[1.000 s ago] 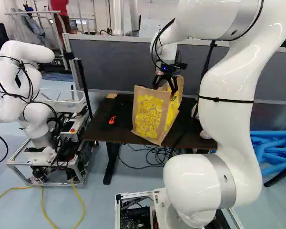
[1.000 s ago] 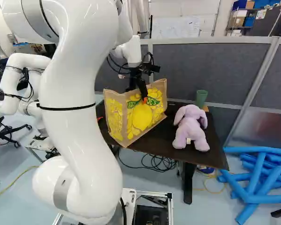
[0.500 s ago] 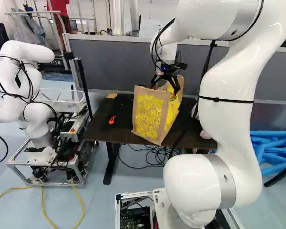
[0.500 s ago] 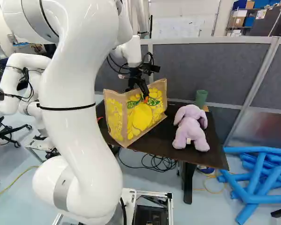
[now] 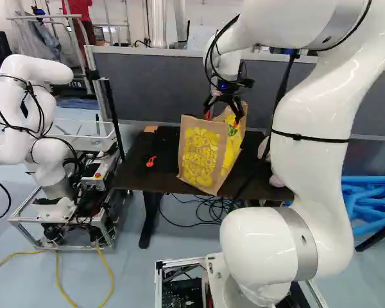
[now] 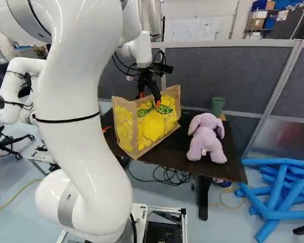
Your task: Pick up the bag on the ground and place it on the table
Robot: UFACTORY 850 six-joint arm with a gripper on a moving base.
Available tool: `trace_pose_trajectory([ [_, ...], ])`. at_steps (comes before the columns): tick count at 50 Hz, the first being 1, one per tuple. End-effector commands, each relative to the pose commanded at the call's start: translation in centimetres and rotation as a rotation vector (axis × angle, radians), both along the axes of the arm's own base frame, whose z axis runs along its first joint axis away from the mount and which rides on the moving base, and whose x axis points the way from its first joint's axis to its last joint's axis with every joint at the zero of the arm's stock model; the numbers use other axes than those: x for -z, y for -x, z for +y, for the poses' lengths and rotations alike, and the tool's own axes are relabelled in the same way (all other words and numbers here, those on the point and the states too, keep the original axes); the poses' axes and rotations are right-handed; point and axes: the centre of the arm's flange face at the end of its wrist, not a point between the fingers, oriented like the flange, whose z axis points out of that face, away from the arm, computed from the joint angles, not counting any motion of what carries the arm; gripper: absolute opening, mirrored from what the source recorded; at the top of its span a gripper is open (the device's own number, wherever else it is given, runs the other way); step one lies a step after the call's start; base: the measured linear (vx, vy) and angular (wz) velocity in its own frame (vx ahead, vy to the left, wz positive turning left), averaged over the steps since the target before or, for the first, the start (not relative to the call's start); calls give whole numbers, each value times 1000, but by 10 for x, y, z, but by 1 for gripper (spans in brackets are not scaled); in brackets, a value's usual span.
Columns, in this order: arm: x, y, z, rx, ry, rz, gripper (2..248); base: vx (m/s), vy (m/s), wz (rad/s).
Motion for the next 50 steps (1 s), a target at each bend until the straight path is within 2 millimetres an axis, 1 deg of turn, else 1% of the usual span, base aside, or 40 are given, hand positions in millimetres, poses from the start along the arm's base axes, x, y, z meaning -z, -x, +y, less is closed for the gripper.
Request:
trace_pose_trajectory([
  [32, -50, 22, 1, 4, 1, 5, 247, 0, 0, 0],
  [50, -78, 38, 3, 5, 0, 29, 247, 0, 0, 0],
])
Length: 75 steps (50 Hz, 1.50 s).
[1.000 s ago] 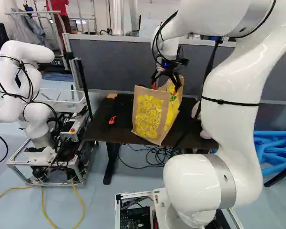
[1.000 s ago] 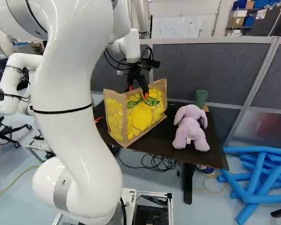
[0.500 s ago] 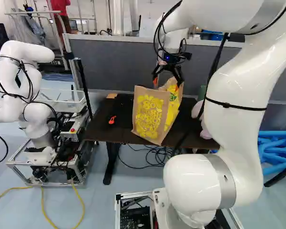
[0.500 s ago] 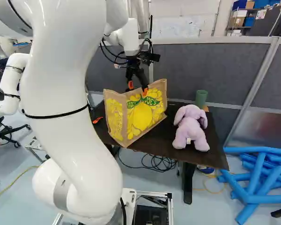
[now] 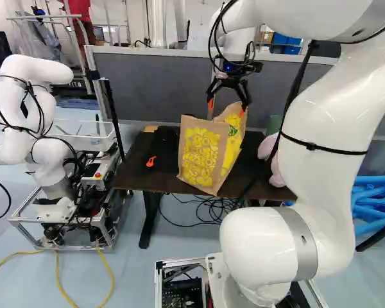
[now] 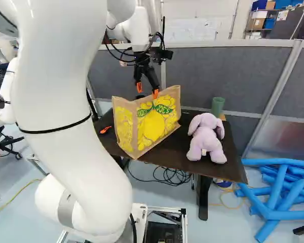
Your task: Pick up the bag on the ground and place it on the table
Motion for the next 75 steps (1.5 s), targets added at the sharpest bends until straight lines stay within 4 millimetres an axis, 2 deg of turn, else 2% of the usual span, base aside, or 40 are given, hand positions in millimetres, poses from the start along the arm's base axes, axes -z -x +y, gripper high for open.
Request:
trace_pose_trajectory([
  [26, -39, 25, 2, 2, 0, 9, 247, 0, 0, 0],
  [75, -41, 26, 2, 2, 0, 7, 247, -12, 0, 1],
])
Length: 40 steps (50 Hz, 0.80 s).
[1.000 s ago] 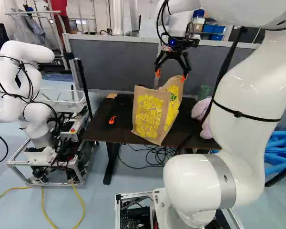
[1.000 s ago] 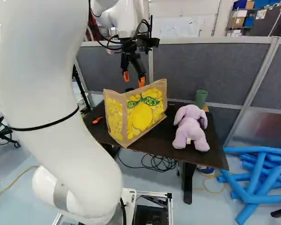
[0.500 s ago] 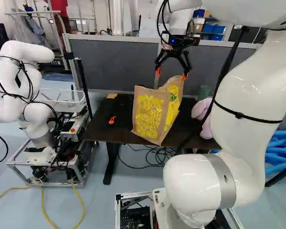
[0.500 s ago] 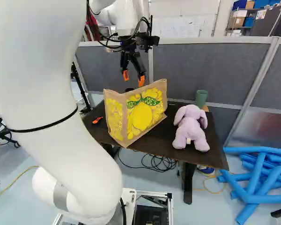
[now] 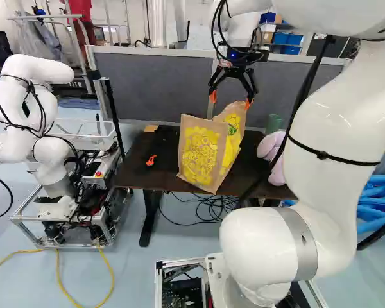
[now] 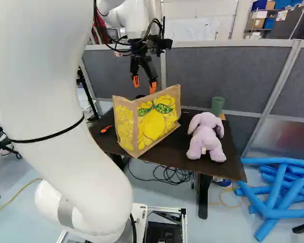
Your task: Pick up the bag on the ground and place it on the table
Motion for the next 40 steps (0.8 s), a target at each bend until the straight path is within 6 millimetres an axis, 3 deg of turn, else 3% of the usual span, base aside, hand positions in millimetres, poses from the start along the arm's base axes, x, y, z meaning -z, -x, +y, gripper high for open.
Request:
trace_pose_trajectory([
  [40, 0, 0, 0, 0, 0, 0, 247, -126, -2, 3],
])
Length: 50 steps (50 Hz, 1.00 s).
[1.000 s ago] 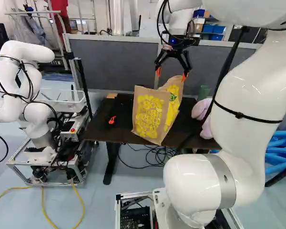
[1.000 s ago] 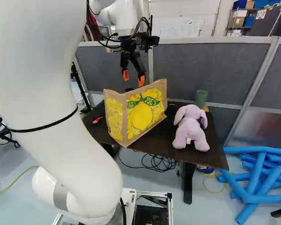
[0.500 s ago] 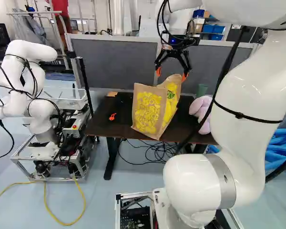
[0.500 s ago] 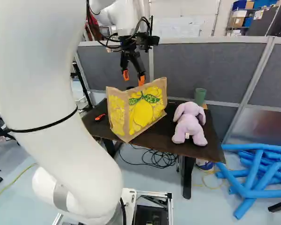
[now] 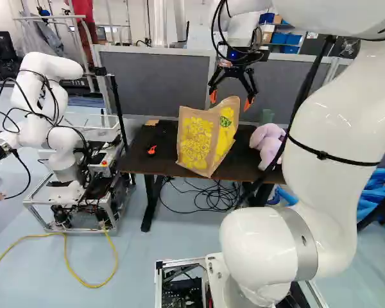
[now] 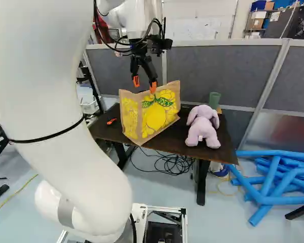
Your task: Pick up the bag on the ground and place it on the table
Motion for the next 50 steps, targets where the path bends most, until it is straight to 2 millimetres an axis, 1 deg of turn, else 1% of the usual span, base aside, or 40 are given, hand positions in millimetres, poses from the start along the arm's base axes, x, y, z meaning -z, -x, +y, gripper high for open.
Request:
trace_pose_trajectory([
  [50, 0, 0, 0, 0, 0, 0, 247, -138, -3, 4],
])
